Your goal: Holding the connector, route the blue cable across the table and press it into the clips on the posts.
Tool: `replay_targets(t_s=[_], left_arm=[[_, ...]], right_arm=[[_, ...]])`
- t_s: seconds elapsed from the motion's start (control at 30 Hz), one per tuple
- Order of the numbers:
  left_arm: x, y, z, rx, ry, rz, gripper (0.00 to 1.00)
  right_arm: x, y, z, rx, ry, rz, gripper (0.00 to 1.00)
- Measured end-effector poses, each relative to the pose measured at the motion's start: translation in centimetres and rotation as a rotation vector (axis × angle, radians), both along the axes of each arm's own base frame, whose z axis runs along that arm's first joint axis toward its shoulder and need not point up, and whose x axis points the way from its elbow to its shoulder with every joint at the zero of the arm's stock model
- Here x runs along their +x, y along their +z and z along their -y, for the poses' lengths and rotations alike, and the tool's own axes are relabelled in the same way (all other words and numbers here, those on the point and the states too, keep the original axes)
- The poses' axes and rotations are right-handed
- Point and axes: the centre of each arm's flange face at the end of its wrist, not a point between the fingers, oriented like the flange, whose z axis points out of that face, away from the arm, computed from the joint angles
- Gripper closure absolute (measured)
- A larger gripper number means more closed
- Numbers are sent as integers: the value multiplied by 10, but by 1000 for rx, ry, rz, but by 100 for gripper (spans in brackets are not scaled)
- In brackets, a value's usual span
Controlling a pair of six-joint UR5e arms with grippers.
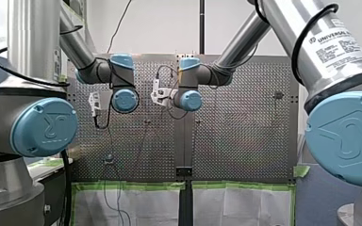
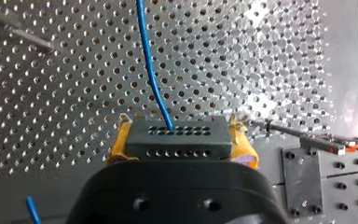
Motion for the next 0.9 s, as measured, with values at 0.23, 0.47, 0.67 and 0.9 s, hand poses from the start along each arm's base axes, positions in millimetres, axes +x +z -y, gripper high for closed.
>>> replay_targets(t_s=[0.23,0.47,0.67,0.9], left_arm=[[0,26,-9,-9,21,36,99],[9,39,-17,-8,29,54,99],[19,46,-24,-9,26,69,99],[33,59,-34,-11,45,81,99]], right_arm=[[13,19,0,-5,19,5,100],[26,41,-3,-7,46,5,100],[34,59,-2,-7,55,5,100],[41,81,1,-7,58,6,100]])
